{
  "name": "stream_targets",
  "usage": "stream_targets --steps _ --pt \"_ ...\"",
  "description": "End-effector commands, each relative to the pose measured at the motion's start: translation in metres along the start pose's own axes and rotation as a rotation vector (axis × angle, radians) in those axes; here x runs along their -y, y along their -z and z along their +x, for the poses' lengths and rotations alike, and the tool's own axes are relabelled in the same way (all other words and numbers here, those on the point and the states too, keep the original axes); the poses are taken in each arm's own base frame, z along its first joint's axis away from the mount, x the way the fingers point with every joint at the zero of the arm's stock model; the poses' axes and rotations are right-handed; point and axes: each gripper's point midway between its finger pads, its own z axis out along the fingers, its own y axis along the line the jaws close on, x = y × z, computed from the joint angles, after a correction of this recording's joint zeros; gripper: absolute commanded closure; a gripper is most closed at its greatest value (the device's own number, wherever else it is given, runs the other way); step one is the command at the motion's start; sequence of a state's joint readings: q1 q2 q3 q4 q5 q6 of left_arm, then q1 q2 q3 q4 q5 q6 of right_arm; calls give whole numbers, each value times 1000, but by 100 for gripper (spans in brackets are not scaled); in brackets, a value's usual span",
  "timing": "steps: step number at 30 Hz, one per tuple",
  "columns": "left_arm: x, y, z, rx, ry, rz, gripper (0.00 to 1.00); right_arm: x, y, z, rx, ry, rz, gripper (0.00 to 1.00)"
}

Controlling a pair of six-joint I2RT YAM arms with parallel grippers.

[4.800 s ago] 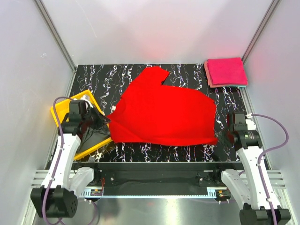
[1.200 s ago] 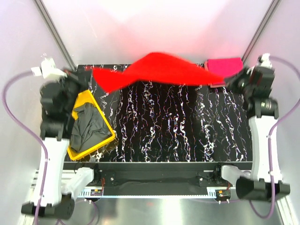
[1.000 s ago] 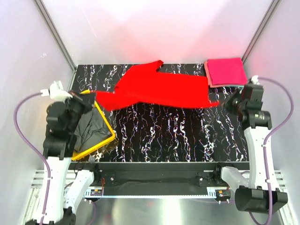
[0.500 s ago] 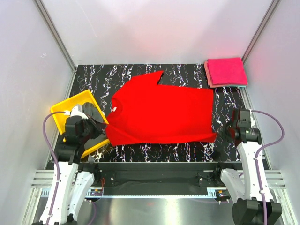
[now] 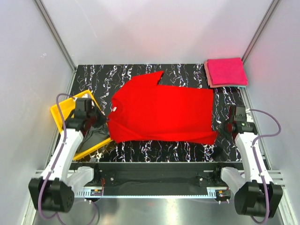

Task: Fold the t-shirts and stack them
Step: Flatten the tshirt out, then fold the tshirt

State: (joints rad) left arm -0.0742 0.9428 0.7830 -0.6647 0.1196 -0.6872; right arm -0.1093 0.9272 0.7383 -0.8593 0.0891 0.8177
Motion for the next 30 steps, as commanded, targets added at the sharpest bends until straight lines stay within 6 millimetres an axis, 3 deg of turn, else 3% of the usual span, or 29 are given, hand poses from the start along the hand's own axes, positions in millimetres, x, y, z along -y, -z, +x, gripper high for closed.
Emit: stream_targets --steps 1,7,15,27,30 --pt "37 3 -53 126 -47 51 100 -23 1 -35 122 -6 -43 100" --pt "48 -22 -75 97 -91 -12 100 -31 -21 -37 94 15 -26 100" --pt "29 -62 -86 55 -118 -166 100 -34 -49 -41 77 26 25 100" --pt "20 -85 -100 50 -146 -256 100 -56 -75 -33 -27 62 -18 100" --pt "19 -91 -99 41 -143 -265 100 -70 -80 -25 -79 100 -91 100"
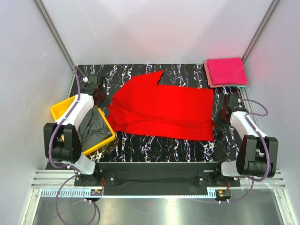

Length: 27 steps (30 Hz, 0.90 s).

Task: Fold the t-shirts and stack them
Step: Fold the tshirt

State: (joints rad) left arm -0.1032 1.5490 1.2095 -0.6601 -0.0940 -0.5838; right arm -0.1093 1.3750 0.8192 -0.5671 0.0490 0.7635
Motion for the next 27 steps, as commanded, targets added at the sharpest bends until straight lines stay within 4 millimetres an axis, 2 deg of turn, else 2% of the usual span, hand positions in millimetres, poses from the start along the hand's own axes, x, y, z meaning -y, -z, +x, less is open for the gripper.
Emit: stream_targets --steps 1,9,16,23,27 --pt "5 -1 -23 64 -12 -10 100 -33 3 -11 0 46 -130 100" --pt "10 -17 -27 51 -15 -23 100 -24 -9 -17 11 37 -47 100" --pt "7 -29 -39 57 -24 -84 100 -15 -18 -23 37 49 12 100" --pt "15 -37 -51 61 -18 -89 100 -24 -16 -35 74 57 -8 100" --pt "17 -43 -52 50 -21 -94 100 -31 -20 -33 51 63 -36 100"
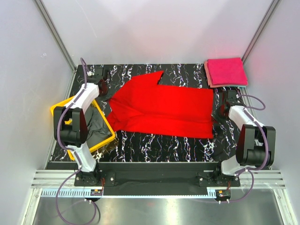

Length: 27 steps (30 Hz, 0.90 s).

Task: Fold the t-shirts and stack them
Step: Fold the tshirt

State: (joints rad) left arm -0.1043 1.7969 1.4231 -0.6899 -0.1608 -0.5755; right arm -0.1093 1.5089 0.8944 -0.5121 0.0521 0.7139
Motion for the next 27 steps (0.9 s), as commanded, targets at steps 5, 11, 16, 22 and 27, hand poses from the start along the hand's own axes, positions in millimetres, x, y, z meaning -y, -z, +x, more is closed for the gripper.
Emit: stream_targets --steps 5,11,16,22,27 --pt "8 -8 -18 38 -14 -25 100 -17 -15 -13 5 12 -22 100" --pt "3 -16 -21 40 -21 -81 100 -33 -12 -25 16 31 -64 94" --pt "19 -11 -27 26 5 -22 51 -35 9 -42 33 45 -13 59" --pt "53 51 -58 143 -9 140 41 -42 49 -18 -32 11 -129 56" --pt "83 110 -48 194 -87 321 38 -26 41 37 -172 -87 -178 61"
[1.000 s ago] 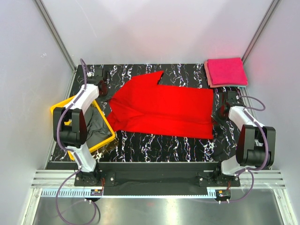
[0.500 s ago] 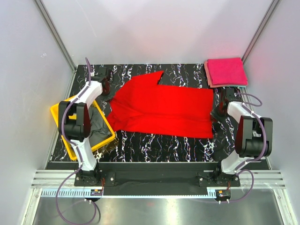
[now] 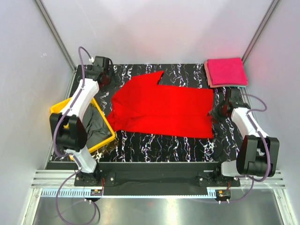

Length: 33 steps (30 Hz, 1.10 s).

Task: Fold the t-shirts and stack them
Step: Fold the tshirt

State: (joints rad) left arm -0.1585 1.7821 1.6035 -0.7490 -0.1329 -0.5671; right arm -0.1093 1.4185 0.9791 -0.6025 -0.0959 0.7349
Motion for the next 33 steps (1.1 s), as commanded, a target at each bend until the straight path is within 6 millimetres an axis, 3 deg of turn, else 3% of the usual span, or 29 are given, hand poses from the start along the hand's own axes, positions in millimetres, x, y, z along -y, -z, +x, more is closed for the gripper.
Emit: stream_targets --steps 1,4,7,12,16,22,27,31,33 --pt "48 65 -15 96 -63 241 37 18 -7 42 -113 -100 -5 62" --pt "66 87 9 51 -107 374 37 34 -18 45 -69 -118 29 62" --pt "71 105 27 28 -148 433 37 52 -29 46 -62 -94 108 63" --pt "60 125 47 22 -175 457 36 88 -38 41 -17 -84 277 63" --pt "45 136 56 46 -179 444 35 105 -41 38 29 -136 334 62" --pt "31 149 53 81 -215 403 34 141 -36 24 64 -252 401 62" --pt "25 152 51 88 -237 373 34 180 -5 1 150 -335 501 62" --pt "24 151 51 84 -247 370 33 162 23 -12 229 -353 409 62" --pt "23 144 52 55 -249 371 32 138 34 -24 236 -307 306 62"
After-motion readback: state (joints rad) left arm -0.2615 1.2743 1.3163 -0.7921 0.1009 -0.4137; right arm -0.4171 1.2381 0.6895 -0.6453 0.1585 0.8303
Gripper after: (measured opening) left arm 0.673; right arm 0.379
